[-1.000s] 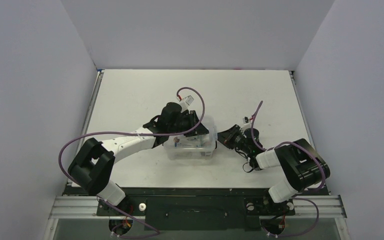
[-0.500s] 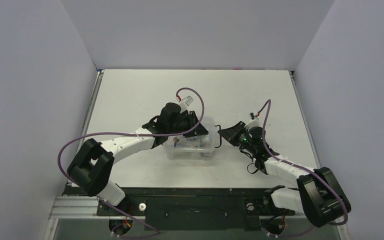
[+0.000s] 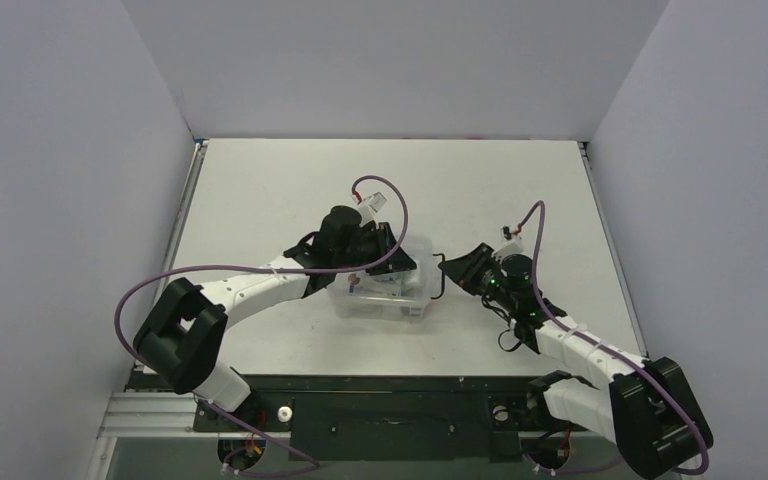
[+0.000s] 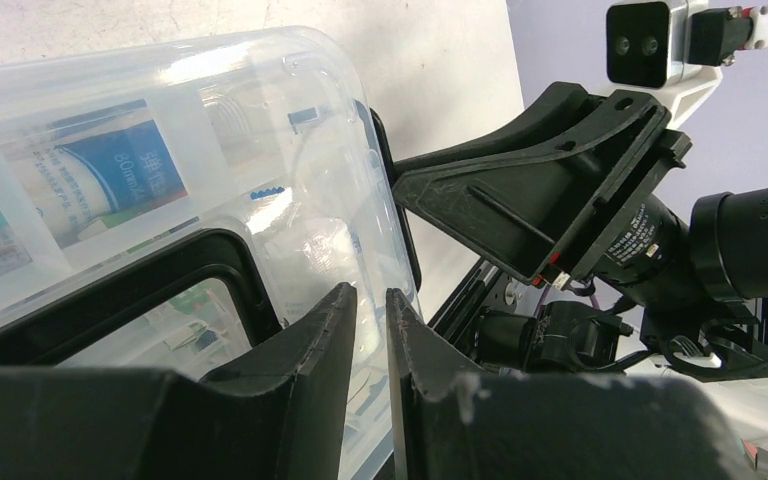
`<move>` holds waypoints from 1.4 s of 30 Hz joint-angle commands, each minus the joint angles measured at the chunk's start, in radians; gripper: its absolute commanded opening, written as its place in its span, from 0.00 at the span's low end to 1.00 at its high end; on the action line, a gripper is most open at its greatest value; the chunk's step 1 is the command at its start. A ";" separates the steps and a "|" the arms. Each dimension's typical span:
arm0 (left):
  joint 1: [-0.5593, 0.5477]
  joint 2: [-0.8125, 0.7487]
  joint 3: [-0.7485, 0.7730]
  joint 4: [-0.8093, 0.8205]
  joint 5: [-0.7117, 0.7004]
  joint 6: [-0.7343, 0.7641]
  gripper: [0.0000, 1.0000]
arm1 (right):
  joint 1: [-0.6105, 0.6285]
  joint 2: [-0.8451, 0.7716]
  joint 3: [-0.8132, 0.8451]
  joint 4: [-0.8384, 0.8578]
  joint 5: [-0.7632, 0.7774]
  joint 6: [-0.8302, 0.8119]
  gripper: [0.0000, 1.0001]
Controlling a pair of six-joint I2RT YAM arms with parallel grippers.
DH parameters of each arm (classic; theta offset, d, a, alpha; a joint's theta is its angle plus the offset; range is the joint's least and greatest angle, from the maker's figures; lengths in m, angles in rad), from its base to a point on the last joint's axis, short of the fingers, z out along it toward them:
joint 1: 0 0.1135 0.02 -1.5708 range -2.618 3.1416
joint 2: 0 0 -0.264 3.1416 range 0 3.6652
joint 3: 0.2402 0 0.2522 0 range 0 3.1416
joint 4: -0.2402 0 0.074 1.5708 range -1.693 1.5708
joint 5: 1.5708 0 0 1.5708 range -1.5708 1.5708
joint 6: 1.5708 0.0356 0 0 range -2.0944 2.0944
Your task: Organize the medicine kit
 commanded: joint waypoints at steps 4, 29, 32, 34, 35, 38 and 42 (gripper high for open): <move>0.012 0.017 -0.057 -0.155 -0.039 0.040 0.18 | 0.027 -0.050 0.053 0.001 0.052 -0.014 0.24; 0.012 0.007 -0.088 -0.145 -0.034 0.039 0.18 | 0.120 -0.096 0.109 -0.080 0.121 -0.046 0.25; 0.012 0.009 -0.091 -0.145 -0.034 0.038 0.17 | 0.131 -0.097 0.117 -0.088 0.127 -0.048 0.25; 0.012 0.008 -0.093 -0.145 -0.033 0.039 0.17 | 0.138 -0.094 0.122 -0.090 0.131 -0.048 0.25; 0.013 0.007 -0.094 -0.120 -0.033 0.038 0.17 | 0.141 -0.091 0.125 -0.091 0.132 -0.048 0.25; 0.012 0.010 -0.096 -0.106 -0.030 0.039 0.18 | 0.152 -0.082 0.128 -0.087 0.137 -0.045 0.25; 0.012 0.012 -0.100 -0.105 -0.029 0.042 0.17 | 0.168 -0.080 0.136 -0.087 0.148 -0.046 0.25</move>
